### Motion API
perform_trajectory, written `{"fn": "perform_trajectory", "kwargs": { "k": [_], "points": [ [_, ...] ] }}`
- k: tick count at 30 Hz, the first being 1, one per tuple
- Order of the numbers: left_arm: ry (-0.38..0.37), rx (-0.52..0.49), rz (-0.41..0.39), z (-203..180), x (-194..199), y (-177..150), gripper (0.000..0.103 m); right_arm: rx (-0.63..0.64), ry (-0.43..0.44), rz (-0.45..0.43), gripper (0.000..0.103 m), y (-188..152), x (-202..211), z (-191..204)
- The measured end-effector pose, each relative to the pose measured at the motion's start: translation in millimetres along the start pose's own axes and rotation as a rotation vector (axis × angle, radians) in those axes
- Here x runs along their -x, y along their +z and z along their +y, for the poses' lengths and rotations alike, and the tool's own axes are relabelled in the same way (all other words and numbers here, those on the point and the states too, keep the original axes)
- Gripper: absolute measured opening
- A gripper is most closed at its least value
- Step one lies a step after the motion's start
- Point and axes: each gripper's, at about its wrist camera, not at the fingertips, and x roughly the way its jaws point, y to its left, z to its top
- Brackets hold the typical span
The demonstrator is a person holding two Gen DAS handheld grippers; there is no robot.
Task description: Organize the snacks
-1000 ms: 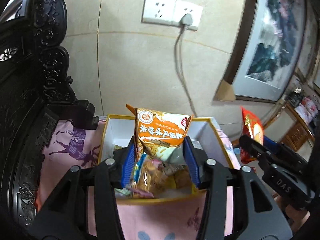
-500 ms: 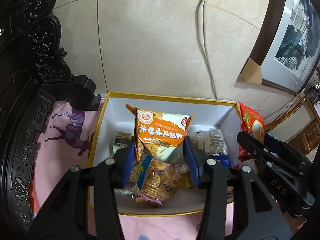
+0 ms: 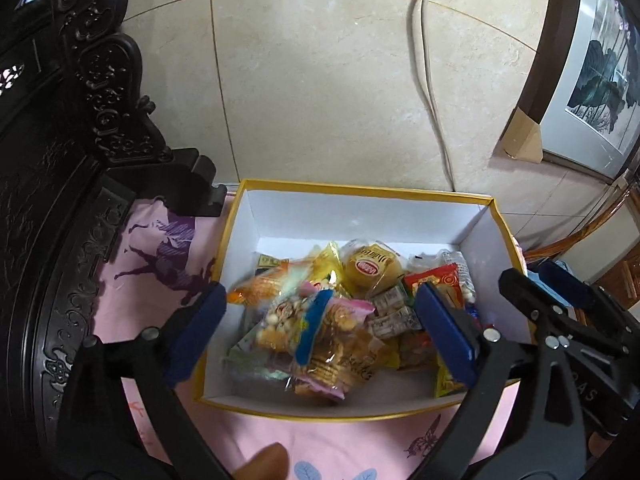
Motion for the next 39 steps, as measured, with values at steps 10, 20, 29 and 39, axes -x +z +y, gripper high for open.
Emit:
{"fn": "perform_trajectory", "kwargs": {
  "k": [10, 20, 29, 39],
  "points": [
    [0.022, -0.007, -0.01, 5, 17, -11, 0.099, 0.042, -0.043, 0.074, 0.075, -23, 14, 3],
    [0.039, -0.019, -0.025, 8, 31, -14, 0.099, 0.037, -0.047, 0.046, 0.102, -19, 30, 4],
    [0.055, -0.017, -0.027, 13, 35, -15, 0.099, 0.054, -0.046, 0.038, 0.102, -13, 33, 8],
    [0.07, -0.024, -0.029, 12, 36, -17, 0.099, 0.058, -0.041, 0.042, 0.102, -13, 34, 11]
  ]
}}
